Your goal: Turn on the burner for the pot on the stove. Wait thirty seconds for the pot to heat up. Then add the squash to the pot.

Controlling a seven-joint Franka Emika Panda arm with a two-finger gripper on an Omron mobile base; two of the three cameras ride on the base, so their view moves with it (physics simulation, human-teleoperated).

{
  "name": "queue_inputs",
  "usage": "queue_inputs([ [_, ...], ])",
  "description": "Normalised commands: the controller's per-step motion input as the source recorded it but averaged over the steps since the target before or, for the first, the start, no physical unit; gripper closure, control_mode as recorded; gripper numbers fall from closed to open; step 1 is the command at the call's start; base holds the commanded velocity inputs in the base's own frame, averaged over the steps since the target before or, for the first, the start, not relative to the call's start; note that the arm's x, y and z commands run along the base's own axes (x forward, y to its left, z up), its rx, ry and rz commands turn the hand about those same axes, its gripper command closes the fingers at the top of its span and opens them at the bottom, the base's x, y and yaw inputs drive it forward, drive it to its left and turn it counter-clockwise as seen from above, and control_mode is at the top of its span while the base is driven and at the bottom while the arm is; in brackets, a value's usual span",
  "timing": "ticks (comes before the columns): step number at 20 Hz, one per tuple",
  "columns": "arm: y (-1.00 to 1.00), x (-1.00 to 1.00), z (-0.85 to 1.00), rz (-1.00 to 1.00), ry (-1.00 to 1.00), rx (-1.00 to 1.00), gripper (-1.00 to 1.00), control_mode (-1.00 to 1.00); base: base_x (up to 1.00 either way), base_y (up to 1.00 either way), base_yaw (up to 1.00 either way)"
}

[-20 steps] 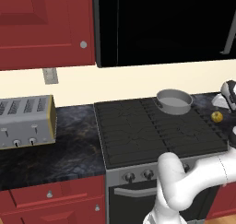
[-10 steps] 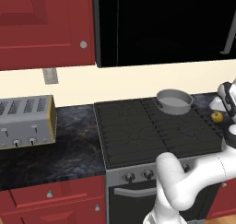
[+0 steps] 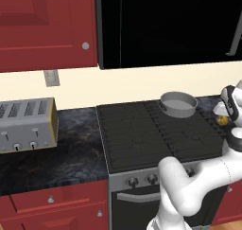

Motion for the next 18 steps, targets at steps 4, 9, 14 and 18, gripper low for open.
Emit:
queue_inputs([
  [4,0.00,0.00,-0.28,0.01,0.00,0.06,1.00,-1.00,0.00,0.00,0.00],
  [9,-0.01,-0.08,-0.13,0.00,0.00,0.08,1.00,-1.00,0.00,0.00,0.00],
  [14,-0.04,-0.17,0.45,0.00,-0.04,0.13,1.00,-1.00,0.00,0.00,0.00],
  [18,0.00,-0.14,0.46,0.00,-0.14,0.16,1.00,-1.00,0.00,0.00,0.00],
])
